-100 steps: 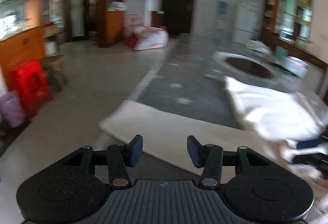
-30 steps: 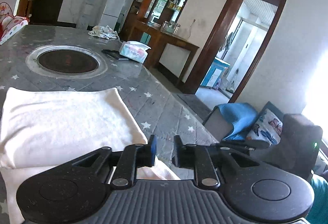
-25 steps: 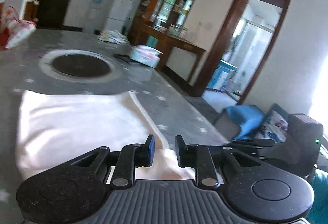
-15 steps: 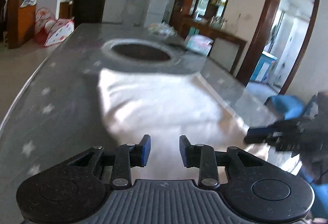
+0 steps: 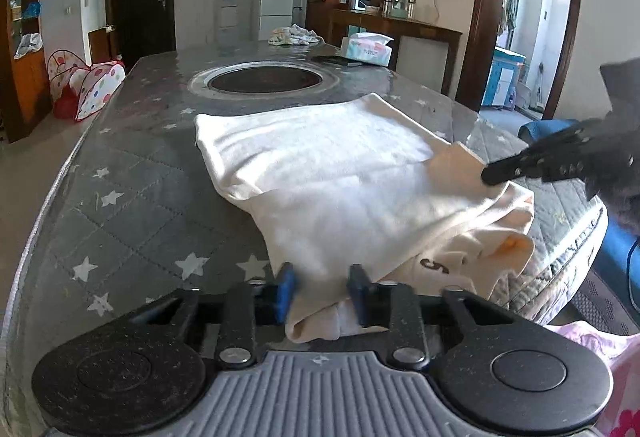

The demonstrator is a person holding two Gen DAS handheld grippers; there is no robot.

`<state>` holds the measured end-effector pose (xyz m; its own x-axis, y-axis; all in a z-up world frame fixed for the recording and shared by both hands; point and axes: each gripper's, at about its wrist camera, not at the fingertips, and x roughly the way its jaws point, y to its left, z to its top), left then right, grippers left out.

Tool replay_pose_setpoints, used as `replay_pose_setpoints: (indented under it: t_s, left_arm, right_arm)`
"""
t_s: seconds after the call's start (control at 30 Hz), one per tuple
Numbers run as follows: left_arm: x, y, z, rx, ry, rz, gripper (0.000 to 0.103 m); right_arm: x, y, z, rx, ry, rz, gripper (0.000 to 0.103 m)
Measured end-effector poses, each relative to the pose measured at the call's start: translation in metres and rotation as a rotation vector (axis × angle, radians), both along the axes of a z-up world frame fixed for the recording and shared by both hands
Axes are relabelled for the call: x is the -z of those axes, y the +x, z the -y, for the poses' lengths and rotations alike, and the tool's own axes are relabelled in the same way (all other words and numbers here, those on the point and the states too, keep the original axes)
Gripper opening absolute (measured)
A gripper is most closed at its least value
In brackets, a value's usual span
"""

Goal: Fold clothes

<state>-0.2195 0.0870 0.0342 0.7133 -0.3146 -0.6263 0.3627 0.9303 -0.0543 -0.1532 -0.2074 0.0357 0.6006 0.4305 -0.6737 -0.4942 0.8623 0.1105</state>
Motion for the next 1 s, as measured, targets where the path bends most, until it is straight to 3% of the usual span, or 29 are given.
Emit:
replay_pose_setpoints:
  t_s: [0.1, 0.27, 0.4, 0.7, 1.0]
  left_arm:
    - [0.0, -0.002, -0.003, -0.011, 0.016, 0.01, 0.005]
    - [0.002, -0.002, -0.01, -0.027, 0.049, 0.009, 0.003]
    - [0.001, 0.001, -0.018, -0.047, 0.068, 0.004, 0.003]
    - [-0.022, 0.032, -0.009, -0.012, -0.014, 0.038, 0.008]
    - [0.005, 0.068, 0.011, 0.008, 0.007, -0.008, 0.016]
  right_arm:
    - [-0.008, -0.005, -0.001, -0.006, 0.016, 0.011, 0.004]
    - [0.0, -0.006, -0.001, 0.003, -0.002, -0.022, 0.007]
    - [0.002, -0.004, 0.007, 0.032, 0.003, -0.024, 0.012]
    - [-0.013, 0.019, -0.007, -0.014, 0.008, 0.066, 0.012]
    - [0.014, 0.031, -0.022, -0.061, -0.055, 0.035, 0.012]
